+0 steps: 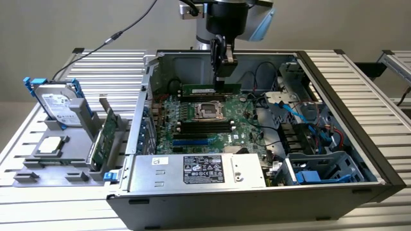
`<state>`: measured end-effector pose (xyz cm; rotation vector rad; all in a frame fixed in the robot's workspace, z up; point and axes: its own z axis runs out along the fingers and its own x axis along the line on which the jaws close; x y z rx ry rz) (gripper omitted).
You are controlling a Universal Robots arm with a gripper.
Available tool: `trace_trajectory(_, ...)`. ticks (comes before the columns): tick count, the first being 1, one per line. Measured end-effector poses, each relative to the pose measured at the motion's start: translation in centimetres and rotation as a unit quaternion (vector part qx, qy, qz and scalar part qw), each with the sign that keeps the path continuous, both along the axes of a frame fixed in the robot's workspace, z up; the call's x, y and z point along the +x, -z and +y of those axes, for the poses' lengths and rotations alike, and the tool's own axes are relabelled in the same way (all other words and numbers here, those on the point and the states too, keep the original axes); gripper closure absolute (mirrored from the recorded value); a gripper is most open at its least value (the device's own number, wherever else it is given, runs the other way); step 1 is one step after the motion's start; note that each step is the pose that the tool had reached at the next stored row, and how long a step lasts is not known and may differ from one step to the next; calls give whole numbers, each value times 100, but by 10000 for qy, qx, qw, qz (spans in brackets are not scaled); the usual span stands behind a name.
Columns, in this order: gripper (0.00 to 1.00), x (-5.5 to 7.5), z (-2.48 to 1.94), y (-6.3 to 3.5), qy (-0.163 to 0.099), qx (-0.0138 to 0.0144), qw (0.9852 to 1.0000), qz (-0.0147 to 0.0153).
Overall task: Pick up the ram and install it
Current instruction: 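Pick up the ram and move it above insertion slot, then insert the ram into the slot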
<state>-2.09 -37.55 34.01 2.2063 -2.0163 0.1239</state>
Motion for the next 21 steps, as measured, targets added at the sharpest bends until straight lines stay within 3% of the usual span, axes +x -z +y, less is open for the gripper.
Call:
trace_trajectory(15,87,-7,0,2,5,2,10000,-1)
trace_trajectory(21,87,-21,2,101,272,4,9996,-2)
